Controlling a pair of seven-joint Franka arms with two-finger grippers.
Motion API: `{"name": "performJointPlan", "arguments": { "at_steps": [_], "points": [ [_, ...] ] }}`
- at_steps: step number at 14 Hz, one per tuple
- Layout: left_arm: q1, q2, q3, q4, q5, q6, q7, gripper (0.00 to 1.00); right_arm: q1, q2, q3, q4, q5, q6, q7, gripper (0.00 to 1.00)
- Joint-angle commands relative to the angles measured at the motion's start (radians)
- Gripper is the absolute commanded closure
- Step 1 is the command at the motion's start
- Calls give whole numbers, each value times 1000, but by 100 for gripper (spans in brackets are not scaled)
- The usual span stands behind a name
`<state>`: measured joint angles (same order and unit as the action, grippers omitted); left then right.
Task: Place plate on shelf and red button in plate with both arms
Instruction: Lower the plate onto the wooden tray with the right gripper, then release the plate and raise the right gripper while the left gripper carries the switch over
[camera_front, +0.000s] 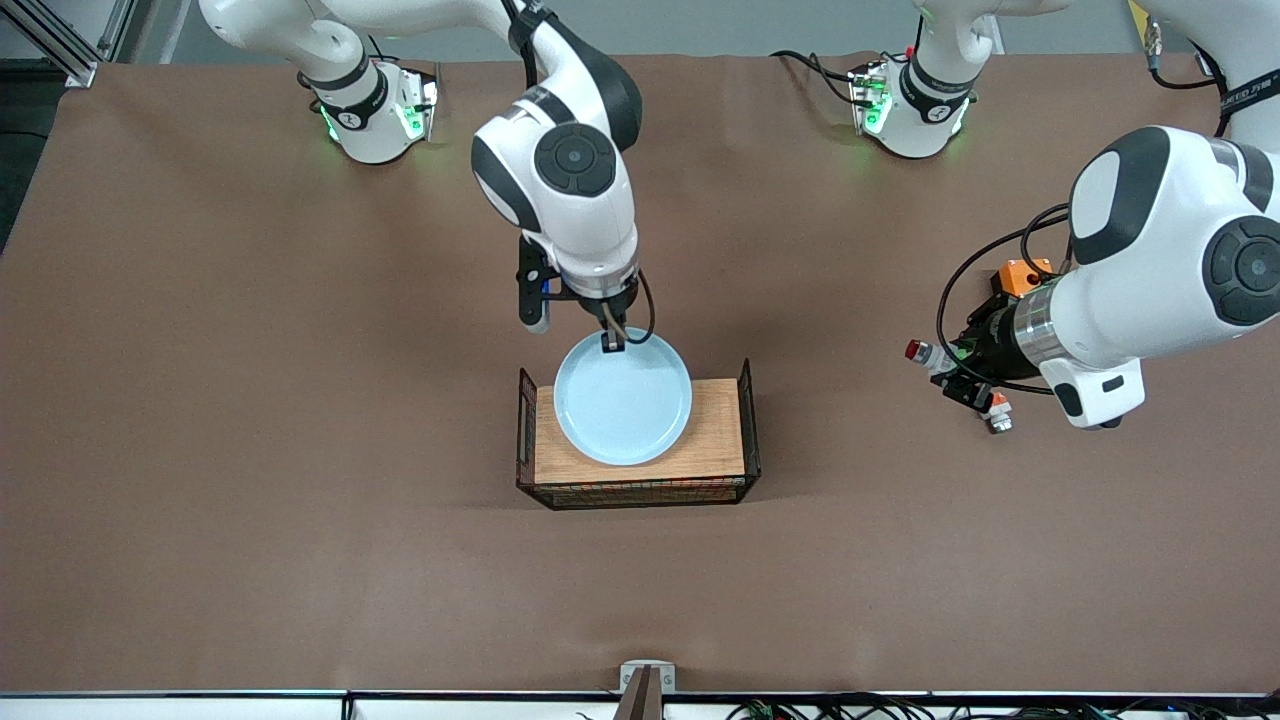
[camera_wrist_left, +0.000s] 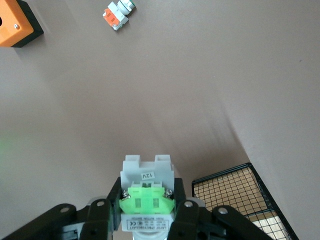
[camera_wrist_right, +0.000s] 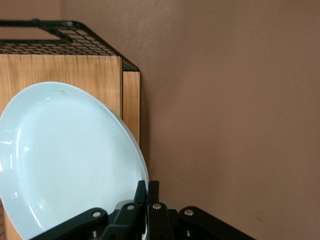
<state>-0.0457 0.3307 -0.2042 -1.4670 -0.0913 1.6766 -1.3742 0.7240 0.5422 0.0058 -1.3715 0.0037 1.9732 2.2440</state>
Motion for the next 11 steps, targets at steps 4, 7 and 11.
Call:
{"name": "performJointPlan", "arguments": {
  "at_steps": [4,7,11],
  "points": [
    [1,7,-3,19,-4,-1,12,100,-24,70,11,37,-24,62,20,99],
    [1,5,-4,19,-4,-3,12,100,-14,81,11,37,-24,64,19,95],
    [-14,-5,-14,45,-22,-5,-57,100,-8,79,13,37,-27,56,17,25]
  ]
}}
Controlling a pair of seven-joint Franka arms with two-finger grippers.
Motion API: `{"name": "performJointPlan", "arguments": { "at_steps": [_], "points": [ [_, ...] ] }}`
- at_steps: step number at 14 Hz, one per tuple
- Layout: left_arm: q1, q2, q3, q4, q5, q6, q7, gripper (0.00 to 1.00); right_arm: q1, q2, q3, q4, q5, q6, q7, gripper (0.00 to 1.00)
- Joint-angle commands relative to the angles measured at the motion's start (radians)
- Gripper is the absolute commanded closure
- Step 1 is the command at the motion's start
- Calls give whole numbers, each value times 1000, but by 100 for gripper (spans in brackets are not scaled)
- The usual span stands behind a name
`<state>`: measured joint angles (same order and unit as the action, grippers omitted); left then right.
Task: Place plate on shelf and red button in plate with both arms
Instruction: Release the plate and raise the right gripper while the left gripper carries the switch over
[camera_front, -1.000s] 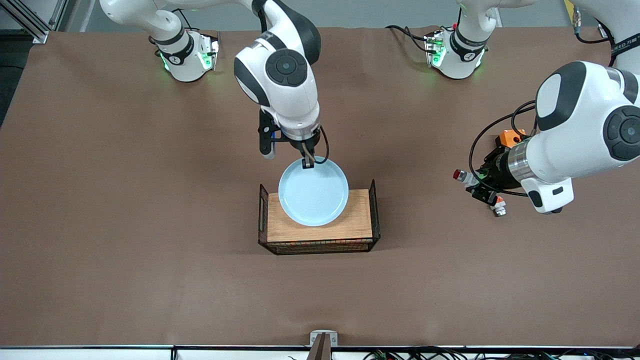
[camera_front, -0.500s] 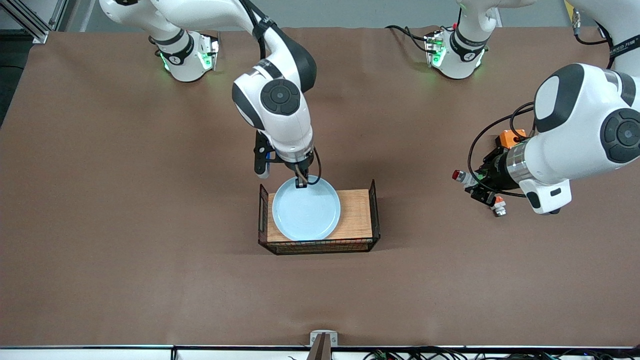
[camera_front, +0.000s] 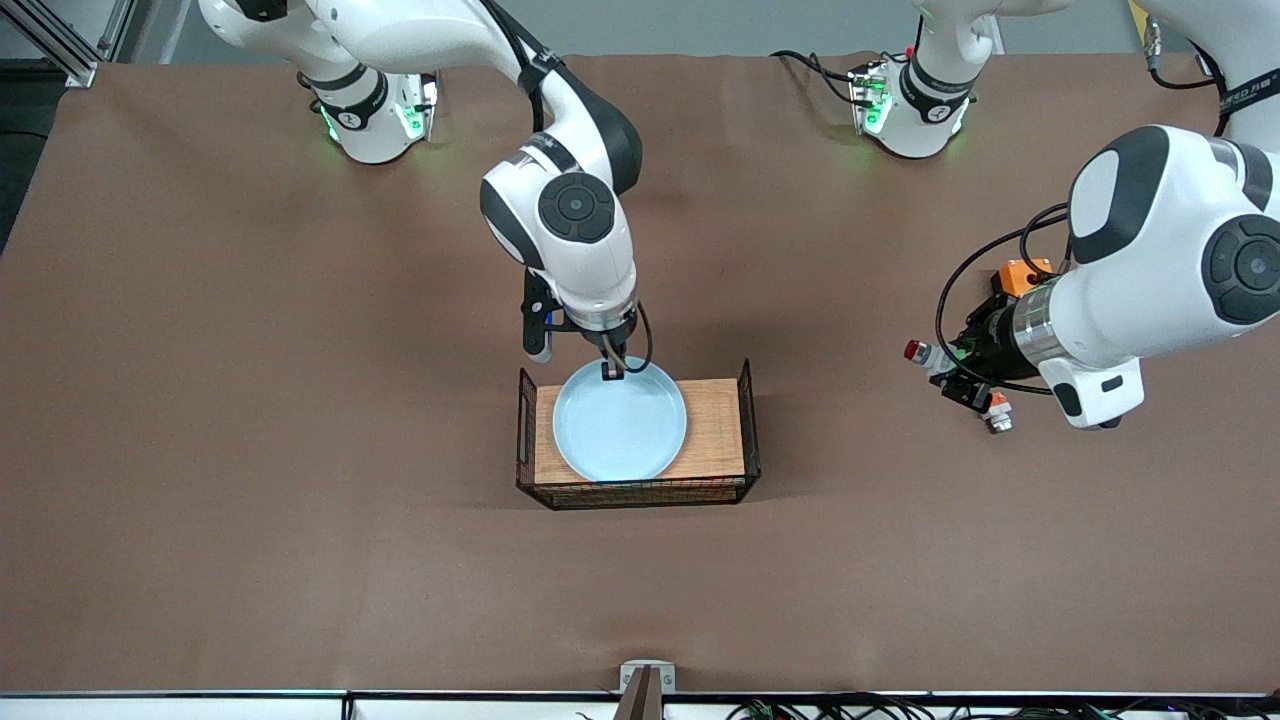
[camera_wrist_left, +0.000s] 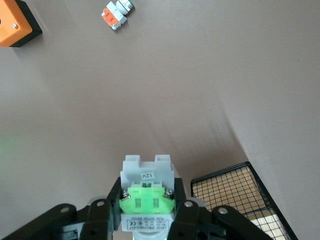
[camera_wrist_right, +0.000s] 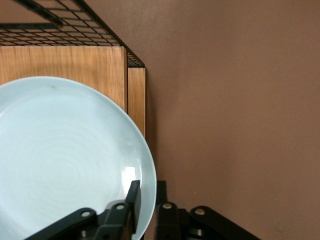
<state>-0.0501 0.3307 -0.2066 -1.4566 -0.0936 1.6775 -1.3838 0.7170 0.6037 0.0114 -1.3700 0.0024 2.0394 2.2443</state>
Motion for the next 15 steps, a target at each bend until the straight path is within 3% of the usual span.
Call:
{"name": "performJointPlan", "arguments": {
  "at_steps": [1,5,10,13,15],
  "points": [
    [-26,-5,-34,60,-24,-7,-114,100,-1,18,7,35,-35,-11,12,0],
    [-123,22,-77,133,-24,4,-355,100,-10,-7,16,40,-55,-114,-23,0],
    [-263,132,-59,163,14,204,-587,100,-16,-212,16,45,-39,-394,-248,0],
    [-387,241,11,234,78,306,-713,100,-94,-364,10,40,40,-557,-472,0],
    [-500,296,111,271,77,335,-753,100,-192,-456,10,35,94,-661,-641,0]
  ]
}}
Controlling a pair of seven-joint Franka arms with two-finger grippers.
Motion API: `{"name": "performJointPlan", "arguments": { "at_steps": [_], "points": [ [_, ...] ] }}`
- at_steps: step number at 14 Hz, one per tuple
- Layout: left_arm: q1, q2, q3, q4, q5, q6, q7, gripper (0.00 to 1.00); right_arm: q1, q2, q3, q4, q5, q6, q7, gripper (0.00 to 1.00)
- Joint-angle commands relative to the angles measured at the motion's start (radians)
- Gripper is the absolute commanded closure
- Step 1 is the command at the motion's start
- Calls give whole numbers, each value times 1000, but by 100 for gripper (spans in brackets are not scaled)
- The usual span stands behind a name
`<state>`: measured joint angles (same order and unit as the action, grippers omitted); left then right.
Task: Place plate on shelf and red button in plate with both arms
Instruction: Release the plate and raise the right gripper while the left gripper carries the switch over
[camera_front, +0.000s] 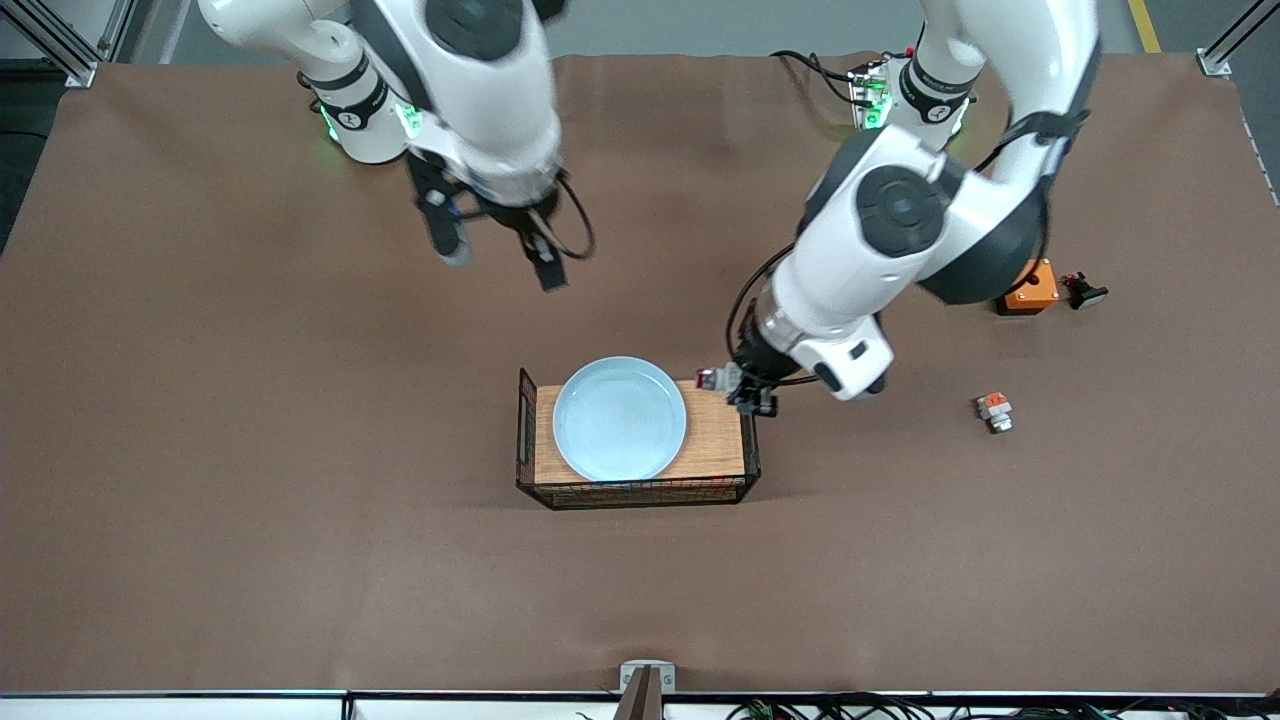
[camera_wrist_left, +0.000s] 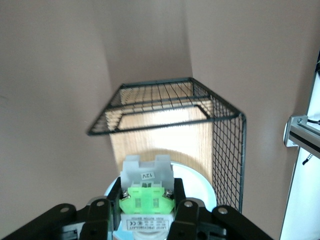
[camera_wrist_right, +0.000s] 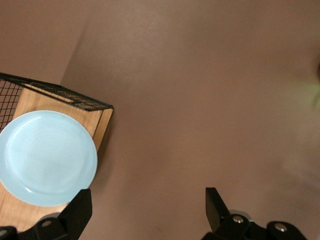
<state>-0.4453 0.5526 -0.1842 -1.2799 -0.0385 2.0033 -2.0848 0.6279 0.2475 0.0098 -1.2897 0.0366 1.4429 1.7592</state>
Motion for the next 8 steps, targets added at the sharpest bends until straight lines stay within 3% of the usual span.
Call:
{"name": "performJointPlan", "arguments": {
  "at_steps": [1,4,8],
  "points": [
    [-157,81,133,96,22,40,-75,100,-150,-134,10,-45,65,-117,-253,0],
    [-262,114,232,96,22,127,-138,100,-298,-192,10,-57,65,-202,-523,0],
    [-309,177,272,96,22,213,-202,99,-503,-249,9,-111,65,-219,-931,0]
  ]
}}
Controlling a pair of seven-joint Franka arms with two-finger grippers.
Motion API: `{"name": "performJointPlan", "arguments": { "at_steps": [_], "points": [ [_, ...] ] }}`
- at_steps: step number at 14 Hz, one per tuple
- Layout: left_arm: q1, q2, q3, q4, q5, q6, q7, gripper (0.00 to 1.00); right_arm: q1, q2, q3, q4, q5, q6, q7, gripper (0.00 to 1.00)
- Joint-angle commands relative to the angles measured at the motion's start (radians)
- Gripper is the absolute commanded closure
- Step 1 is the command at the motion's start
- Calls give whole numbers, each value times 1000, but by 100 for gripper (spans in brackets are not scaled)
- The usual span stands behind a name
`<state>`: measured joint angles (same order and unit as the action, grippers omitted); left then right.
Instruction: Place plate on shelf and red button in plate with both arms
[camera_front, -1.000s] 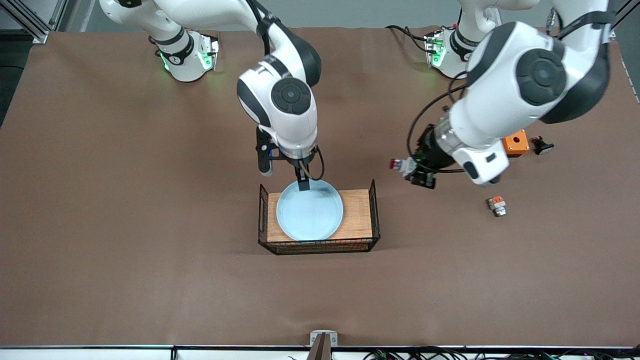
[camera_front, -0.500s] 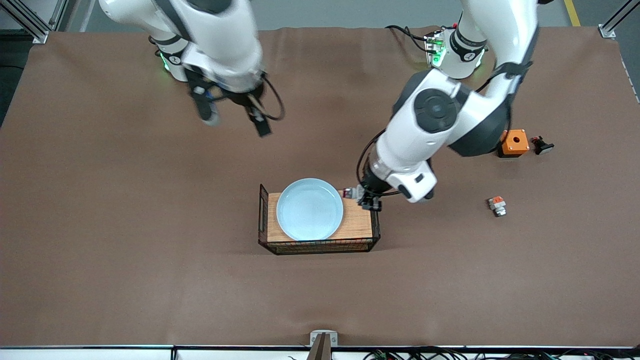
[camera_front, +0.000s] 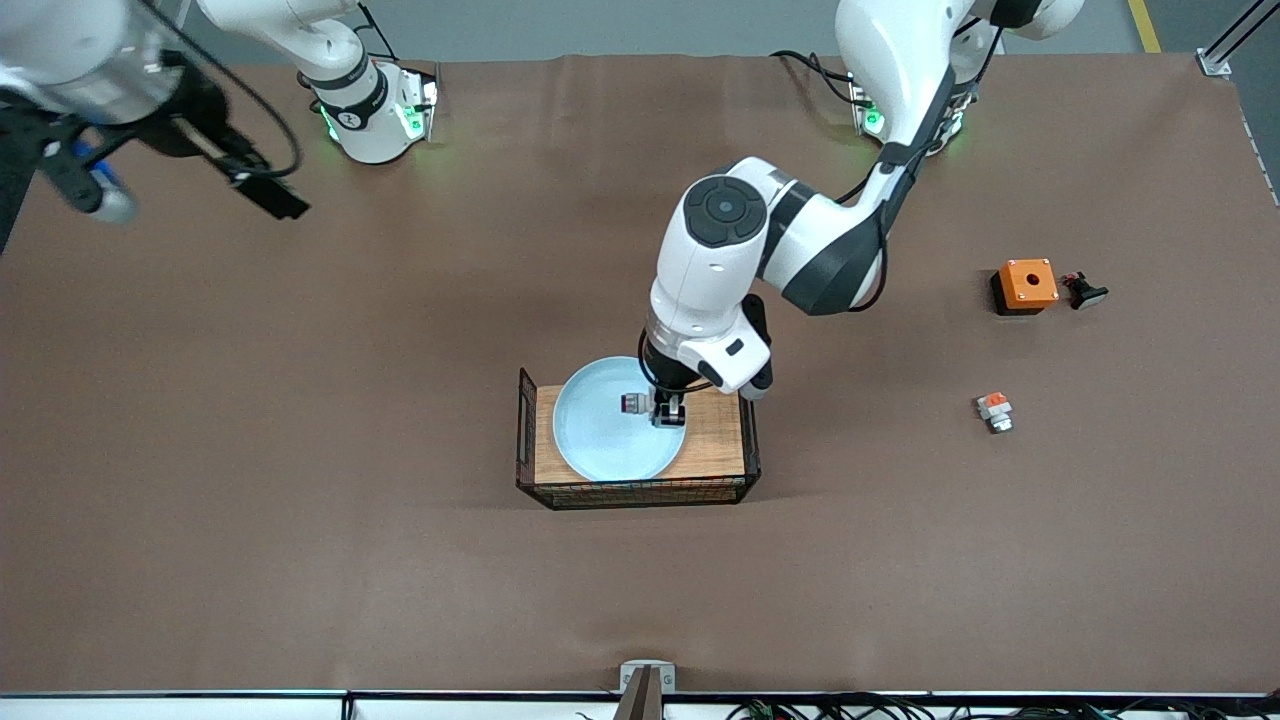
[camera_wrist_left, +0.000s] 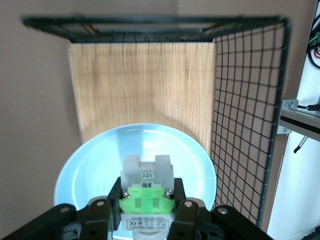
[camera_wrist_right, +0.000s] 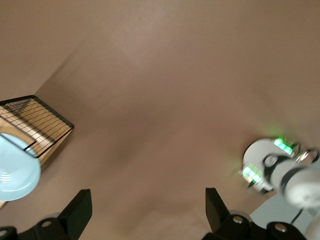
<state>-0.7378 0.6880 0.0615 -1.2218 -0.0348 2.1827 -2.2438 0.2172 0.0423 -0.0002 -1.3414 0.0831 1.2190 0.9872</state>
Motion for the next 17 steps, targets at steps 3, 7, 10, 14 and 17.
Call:
{"name": "performJointPlan", "arguments": {
  "at_steps": [3,7,10,14,17],
  "points": [
    [-18,62,27,38,16,95,-99,99,-237,-48,17,-102,17,22,-429,0],
    [-40,100,24,36,16,147,-92,99,-341,-99,17,-217,0,141,-692,0],
    [-55,111,21,36,16,157,-88,99,-351,-148,19,-279,-25,220,-815,0],
    [-60,104,21,34,16,109,-50,5,-306,-165,45,-256,-25,229,-814,0],
    [-54,81,11,36,15,22,13,0,-289,-163,72,-243,-26,246,-806,0]
  ]
}}
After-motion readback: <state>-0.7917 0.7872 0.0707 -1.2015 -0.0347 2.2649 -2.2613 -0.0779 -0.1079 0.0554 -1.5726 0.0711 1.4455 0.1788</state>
